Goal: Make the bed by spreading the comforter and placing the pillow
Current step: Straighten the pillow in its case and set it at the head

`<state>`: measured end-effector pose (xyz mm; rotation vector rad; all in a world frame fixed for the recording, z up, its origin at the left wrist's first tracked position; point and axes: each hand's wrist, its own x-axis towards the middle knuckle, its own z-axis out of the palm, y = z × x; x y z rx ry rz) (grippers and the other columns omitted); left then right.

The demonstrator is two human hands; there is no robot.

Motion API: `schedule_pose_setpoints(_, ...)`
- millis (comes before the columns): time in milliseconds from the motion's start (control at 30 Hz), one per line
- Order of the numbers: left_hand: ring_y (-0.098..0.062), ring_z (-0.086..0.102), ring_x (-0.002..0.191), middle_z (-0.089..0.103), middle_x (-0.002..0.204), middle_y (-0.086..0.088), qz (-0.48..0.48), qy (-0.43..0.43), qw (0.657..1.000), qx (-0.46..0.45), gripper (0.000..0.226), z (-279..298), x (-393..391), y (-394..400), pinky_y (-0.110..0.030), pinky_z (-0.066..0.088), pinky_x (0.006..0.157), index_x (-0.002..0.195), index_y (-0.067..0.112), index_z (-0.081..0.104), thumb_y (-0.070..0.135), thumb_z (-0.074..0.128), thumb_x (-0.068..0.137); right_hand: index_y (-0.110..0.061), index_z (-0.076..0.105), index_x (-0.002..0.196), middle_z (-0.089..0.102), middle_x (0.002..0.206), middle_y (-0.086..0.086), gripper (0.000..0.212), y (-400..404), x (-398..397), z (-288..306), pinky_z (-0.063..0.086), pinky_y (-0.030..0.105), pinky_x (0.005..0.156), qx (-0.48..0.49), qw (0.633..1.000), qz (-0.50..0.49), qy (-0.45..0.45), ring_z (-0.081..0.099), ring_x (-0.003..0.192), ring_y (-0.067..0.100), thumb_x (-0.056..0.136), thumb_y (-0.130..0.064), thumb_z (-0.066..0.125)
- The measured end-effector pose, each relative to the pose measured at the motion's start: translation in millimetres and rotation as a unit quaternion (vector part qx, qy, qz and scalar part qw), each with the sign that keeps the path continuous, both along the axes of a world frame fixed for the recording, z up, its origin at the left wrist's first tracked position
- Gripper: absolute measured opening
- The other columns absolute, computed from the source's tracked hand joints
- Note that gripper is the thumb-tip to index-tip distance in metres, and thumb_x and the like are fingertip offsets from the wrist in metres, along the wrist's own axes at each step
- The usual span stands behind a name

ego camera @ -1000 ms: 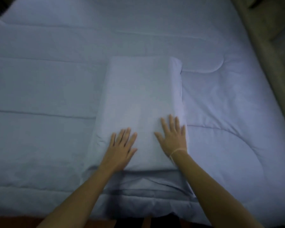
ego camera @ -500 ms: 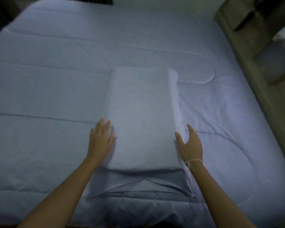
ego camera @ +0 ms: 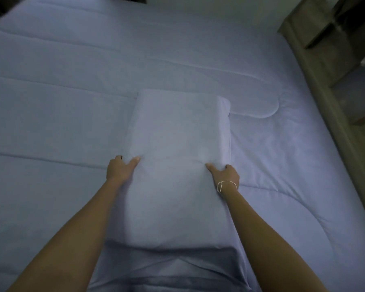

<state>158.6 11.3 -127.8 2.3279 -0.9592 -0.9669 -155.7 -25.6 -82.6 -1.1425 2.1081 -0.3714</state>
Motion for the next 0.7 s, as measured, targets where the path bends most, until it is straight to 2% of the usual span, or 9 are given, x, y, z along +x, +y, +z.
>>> schedule_pose_setpoints(67, -0.036, 0.061, 0.104, 0.064, 0.114, -0.021, -0.002, 0.008, 1.0, -0.011, 0.077, 1, -4, 2, -0.04, 0.05, 0.087, 0.111, 0.001, 0.06, 0.068, 0.056, 0.074, -0.006, 0.059, 0.116, 0.061, 0.12, 0.016, 0.069, -3, 2, -3, 0.047, 0.04, 0.091, 0.011, 1.0, -0.026, -0.006, 0.057, 0.112, 0.037, 0.075, -0.06, 0.065)
schedule_pose_setpoints(167, -0.035, 0.063, 0.098, 0.067, 0.106, -0.021, -0.006, -0.003, 1.0, -0.022, 0.07, 6, -16, 5, -0.035, 0.046, 0.076, 0.1, 0.002, 0.064, 0.065, 0.049, 0.072, -0.006, 0.064, 0.106, 0.065, 0.11, 0.018, 0.05, -9, 5, -7, 0.051, 0.044, 0.09, 0.012, 0.999, -0.042, 0.007, 0.061, 0.102, 0.038, 0.081, -0.05, 0.059)
schedule_pose_setpoints(333, -0.038, 0.062, 0.096, 0.067, 0.103, -0.023, 0.0, -0.062, 0.997, -0.037, 0.037, 14, -32, 11, -0.038, 0.047, 0.077, 0.091, 0.003, 0.062, 0.039, 0.053, 0.092, -0.005, 0.062, 0.108, 0.066, 0.108, 0.017, 0.045, -6, 7, -6, 0.05, 0.045, 0.093, 0.013, 0.999, -0.034, 0.029, 0.062, 0.102, 0.037, 0.081, -0.041, 0.062)
schedule_pose_setpoints(500, -0.042, 0.062, 0.097, 0.066, 0.103, -0.027, -0.004, -0.074, 0.996, -0.047, 0.039, 28, -53, 45, -0.041, 0.047, 0.079, 0.095, 0.0, 0.063, 0.037, 0.052, 0.092, -0.007, 0.071, 0.099, 0.07, 0.101, 0.018, 0.038, 29, -13, 6, 0.052, 0.043, 0.089, -0.002, 0.999, -0.039, 0.031, 0.064, 0.099, 0.038, 0.079, -0.038, 0.065)
schedule_pose_setpoints(600, -0.042, 0.063, 0.092, 0.067, 0.098, -0.027, -0.001, -0.04, 0.998, -0.055, 0.039, 33, -74, 64, -0.042, 0.048, 0.078, 0.089, 0.0, 0.064, 0.038, 0.053, 0.092, -0.007, 0.074, 0.091, 0.072, 0.093, 0.02, 0.033, 55, -34, 20, 0.053, 0.041, 0.083, -0.026, 0.998, -0.033, 0.047, 0.066, 0.093, 0.039, 0.078, -0.036, 0.066)
schedule_pose_setpoints(700, -0.044, 0.062, 0.091, 0.067, 0.097, -0.028, -0.009, -0.017, 0.997, -0.069, 0.039, 45, -104, 67, -0.041, 0.046, 0.076, 0.083, -0.002, 0.063, 0.035, 0.054, 0.092, -0.008, 0.074, 0.093, 0.072, 0.095, 0.017, 0.036, 69, -58, 46, 0.053, 0.038, 0.084, -0.041, 0.995, -0.042, 0.075, 0.066, 0.094, 0.036, 0.077, -0.039, 0.067)
